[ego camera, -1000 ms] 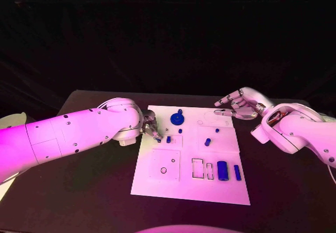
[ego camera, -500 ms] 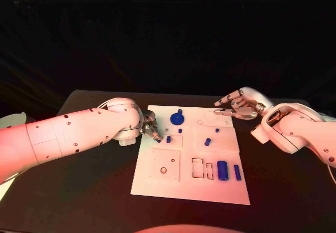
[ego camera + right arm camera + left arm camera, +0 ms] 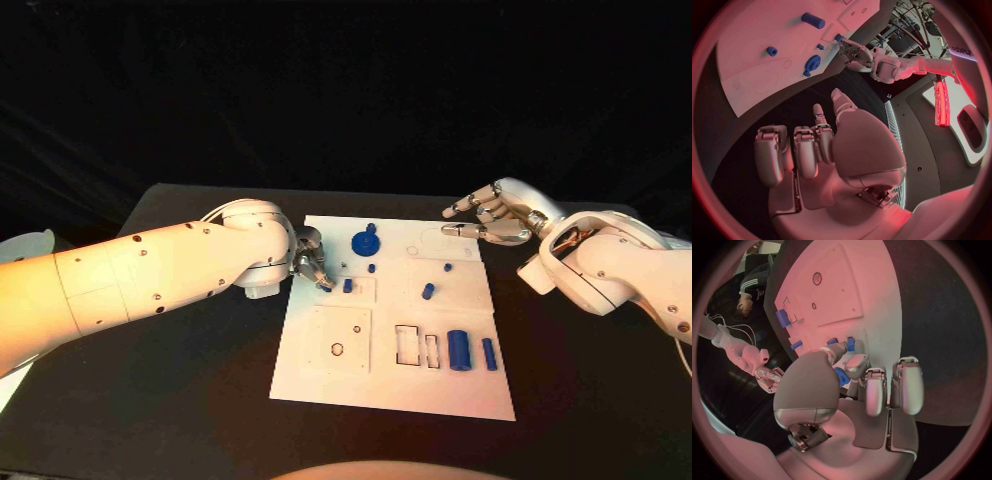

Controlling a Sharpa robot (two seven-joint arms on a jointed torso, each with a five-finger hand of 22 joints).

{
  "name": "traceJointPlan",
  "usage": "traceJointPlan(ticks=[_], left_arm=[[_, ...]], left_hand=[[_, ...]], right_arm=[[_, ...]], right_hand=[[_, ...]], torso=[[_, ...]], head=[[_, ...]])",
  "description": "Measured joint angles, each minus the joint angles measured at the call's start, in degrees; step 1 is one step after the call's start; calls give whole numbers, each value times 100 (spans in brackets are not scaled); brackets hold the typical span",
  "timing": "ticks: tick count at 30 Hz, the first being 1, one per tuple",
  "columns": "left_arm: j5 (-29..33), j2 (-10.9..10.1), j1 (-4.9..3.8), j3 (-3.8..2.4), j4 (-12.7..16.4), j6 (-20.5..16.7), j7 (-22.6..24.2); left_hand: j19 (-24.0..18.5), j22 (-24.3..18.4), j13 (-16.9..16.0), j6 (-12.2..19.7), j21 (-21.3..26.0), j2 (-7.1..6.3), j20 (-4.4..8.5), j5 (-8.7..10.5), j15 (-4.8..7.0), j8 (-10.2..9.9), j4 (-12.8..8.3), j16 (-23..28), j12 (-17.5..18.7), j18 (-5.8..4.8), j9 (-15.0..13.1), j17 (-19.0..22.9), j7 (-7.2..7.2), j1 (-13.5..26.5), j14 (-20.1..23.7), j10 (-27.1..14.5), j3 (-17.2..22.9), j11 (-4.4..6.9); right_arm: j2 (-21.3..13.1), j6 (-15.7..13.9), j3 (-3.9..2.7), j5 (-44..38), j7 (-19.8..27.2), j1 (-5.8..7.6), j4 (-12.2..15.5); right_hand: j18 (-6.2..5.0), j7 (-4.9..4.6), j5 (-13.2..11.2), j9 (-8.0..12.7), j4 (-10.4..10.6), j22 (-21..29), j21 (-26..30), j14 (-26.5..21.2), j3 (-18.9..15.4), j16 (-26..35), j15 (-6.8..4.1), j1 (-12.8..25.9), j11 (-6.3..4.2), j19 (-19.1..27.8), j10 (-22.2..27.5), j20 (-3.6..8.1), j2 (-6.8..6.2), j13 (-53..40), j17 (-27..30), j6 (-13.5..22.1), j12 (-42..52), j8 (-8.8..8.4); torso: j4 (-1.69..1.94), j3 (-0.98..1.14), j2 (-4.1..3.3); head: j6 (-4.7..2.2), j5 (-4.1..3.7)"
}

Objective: Assemble the parts on the task board

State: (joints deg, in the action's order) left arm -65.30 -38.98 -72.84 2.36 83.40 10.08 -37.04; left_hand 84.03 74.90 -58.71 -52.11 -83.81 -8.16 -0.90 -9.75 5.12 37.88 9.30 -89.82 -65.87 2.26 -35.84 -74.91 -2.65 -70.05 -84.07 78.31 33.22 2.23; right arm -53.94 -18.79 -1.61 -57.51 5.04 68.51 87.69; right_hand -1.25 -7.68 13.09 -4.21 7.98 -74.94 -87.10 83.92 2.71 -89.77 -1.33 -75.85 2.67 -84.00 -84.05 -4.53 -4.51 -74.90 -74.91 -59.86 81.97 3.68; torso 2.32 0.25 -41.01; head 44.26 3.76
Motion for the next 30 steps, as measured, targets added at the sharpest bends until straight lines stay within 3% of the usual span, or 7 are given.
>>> traceJointPlan(ticks=[8,17,22,30], left_arm=[[-19,50,-1,-1,-51,26,-15],[-7,121,0,3,-149,100,-30],[3,147,-3,0,-189,141,-32],[15,175,-6,-2,-231,182,-38]], left_hand=[[0,0,-1,-1,0,-60,0,-34,0,17,-73,0,0,0,-5,0,-1,60,0,2,72,2],[0,0,-342,-15,-28,-50,0,-34,16,92,-211,0,-254,0,-2,0,-11,318,16,177,211,55],[0,0,-429,-65,-27,-83,0,-34,42,93,-444,0,-316,1,29,1,22,506,0,198,362,74],[1,0,-519,-123,-51,-31,42,-34,63,93,-432,0,-393,0,69,1,63,691,21,238,302,113]], right_arm=[[-1,2,0,2,1,0,4],[-4,6,0,4,1,-1,15],[-7,10,0,5,1,-2,19],[-11,13,0,6,1,-2,21]], right_hand=[[0,0,0,0,0,1,0,0,0,0,0,0,0,0,0,0,0,0,0,0,0,0],[0,0,0,1,0,1,0,0,0,0,0,0,0,0,0,0,0,0,1,0,0,0],[0,0,0,1,0,2,0,0,0,0,0,0,0,0,0,0,0,0,1,0,0,0],[0,0,0,2,0,2,0,0,0,0,0,0,0,0,0,0,0,0,1,0,0,0]], torso=[[-2,-2,-1],[-5,1,-2],[-5,1,-2],[-2,1,-2]], head=[[1,3],[34,-16],[42,-20],[48,-24]])
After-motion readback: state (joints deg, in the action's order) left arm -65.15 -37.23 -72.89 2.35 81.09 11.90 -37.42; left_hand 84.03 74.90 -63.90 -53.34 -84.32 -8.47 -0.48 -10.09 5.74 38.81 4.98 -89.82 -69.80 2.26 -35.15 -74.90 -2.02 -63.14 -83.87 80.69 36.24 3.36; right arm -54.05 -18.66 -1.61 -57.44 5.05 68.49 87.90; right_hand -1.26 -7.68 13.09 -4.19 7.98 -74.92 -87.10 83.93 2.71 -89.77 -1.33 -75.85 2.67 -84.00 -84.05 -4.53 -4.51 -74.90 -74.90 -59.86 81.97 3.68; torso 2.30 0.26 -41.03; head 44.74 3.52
